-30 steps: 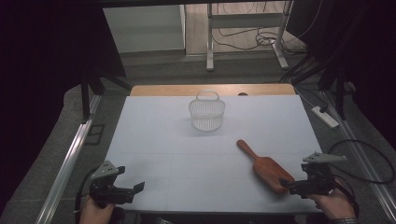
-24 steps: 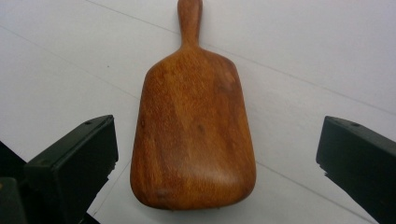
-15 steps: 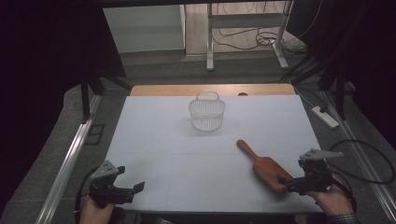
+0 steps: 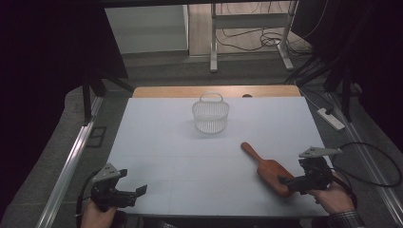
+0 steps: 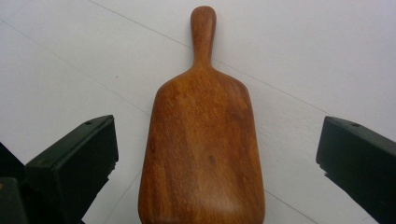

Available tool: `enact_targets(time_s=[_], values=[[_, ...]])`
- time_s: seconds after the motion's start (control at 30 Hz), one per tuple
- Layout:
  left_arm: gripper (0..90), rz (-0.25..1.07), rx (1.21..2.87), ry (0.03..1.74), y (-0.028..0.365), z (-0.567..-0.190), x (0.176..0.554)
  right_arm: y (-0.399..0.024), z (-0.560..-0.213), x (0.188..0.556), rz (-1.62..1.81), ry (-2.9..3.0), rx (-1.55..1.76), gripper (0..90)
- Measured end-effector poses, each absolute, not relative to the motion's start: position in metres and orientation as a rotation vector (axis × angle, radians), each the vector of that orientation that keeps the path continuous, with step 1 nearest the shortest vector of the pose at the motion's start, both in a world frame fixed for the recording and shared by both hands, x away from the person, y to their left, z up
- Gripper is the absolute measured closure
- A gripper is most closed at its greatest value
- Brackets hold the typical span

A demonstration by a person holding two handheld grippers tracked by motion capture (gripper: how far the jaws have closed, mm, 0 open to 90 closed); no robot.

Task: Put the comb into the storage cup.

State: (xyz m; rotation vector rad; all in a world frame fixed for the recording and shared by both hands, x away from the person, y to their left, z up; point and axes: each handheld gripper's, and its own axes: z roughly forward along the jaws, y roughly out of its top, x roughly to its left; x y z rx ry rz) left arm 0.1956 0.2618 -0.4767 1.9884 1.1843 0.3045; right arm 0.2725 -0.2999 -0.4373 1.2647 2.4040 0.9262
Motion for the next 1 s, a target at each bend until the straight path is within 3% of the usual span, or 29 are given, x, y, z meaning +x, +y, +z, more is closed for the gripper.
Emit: enact_targets(time_s=[1.0], values=[[2.2, 0.300, 1.988, 1.183, 0.262, -0.477, 0.197, -0.258, -0.433, 0.309, 0.838, 2.531, 1.201, 0.0]])
